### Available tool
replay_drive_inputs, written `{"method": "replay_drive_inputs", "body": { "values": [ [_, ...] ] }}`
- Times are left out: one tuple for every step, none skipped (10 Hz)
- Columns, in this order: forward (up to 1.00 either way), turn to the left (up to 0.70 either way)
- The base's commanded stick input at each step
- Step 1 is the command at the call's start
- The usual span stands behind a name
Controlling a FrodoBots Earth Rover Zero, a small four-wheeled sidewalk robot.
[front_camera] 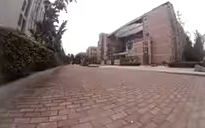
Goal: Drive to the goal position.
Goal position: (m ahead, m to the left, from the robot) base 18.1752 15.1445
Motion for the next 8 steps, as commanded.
{"method": "replay_drive_inputs", "body": {
  "values": [
    [0.70, 0.11],
    [0.70, 0.14],
    [0.70, 0.14],
    [0.70, 0.14],
    [0.70, 0.14],
    [0.70, 0.14],
    [0.70, 0.14],
    [0.70, 0.14]
  ]
}}
